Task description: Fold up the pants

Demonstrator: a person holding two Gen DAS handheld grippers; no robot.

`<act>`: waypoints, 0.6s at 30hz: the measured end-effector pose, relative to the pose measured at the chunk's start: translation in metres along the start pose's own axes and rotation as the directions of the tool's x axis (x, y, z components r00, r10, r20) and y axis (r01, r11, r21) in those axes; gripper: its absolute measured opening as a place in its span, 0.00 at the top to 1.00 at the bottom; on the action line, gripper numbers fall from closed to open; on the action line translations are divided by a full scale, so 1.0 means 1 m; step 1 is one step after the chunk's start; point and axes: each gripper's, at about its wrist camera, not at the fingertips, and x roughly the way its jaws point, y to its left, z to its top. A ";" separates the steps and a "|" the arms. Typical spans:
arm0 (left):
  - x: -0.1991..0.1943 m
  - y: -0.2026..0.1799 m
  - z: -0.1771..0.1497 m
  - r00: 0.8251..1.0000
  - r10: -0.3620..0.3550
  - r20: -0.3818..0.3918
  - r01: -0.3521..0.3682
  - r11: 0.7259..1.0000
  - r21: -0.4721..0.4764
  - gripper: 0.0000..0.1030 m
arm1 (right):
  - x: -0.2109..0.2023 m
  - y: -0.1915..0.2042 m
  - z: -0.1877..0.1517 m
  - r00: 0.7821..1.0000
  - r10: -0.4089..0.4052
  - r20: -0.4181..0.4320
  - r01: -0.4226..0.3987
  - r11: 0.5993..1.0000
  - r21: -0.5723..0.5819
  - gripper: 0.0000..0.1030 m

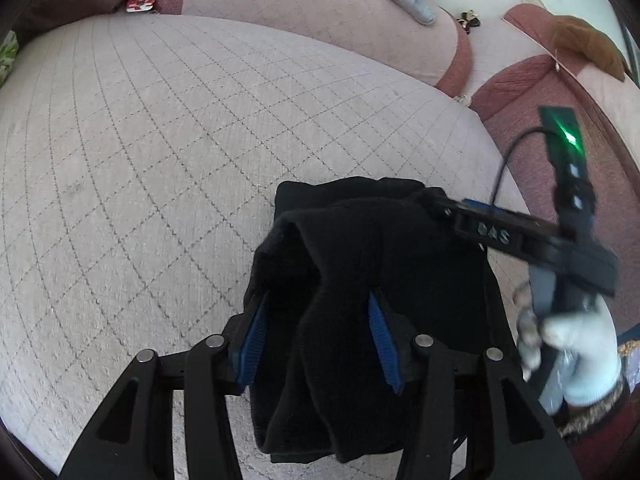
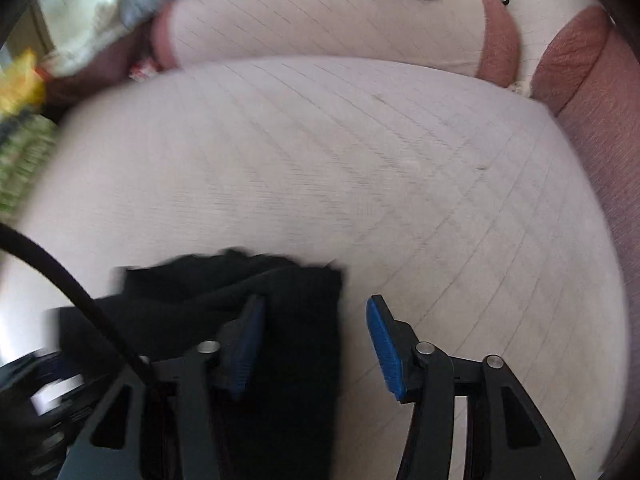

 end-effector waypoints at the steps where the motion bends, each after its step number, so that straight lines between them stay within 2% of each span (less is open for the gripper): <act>1: -0.002 0.002 -0.002 1.000 0.004 0.002 -0.004 1.000 0.010 0.50 | -0.002 -0.002 0.002 1.000 -0.004 0.007 0.004 1.000 0.002 0.37; 5: -0.007 0.003 -0.003 1.000 -0.019 -0.010 0.019 1.000 0.008 0.47 | -0.041 -0.019 -0.001 0.990 -0.051 0.133 0.040 0.996 0.080 0.37; 8: -0.022 0.007 -0.008 1.000 -0.027 -0.014 0.027 0.999 -0.023 0.47 | -0.070 -0.038 -0.023 0.986 0.030 0.165 -0.054 0.988 0.142 0.35; 9: -0.027 0.004 -0.011 1.000 -0.008 -0.008 0.008 1.000 -0.020 0.47 | -0.078 -0.043 -0.033 0.984 0.053 0.171 -0.080 0.985 0.151 0.35; 12: -0.053 -0.010 -0.022 0.991 0.122 0.047 -0.122 0.992 0.011 0.45 | -0.101 -0.048 -0.074 0.974 0.125 0.189 -0.159 0.971 0.179 0.35; 14: -0.072 -0.017 -0.032 0.973 0.203 0.108 -0.206 0.978 0.019 0.38 | -0.113 -0.044 -0.103 0.967 0.155 0.205 -0.195 0.961 0.197 0.35; 18: -0.093 -0.030 -0.047 0.939 0.286 0.191 -0.298 0.954 0.033 0.36 | -0.127 -0.032 -0.147 0.959 0.169 0.226 -0.219 0.951 0.219 0.35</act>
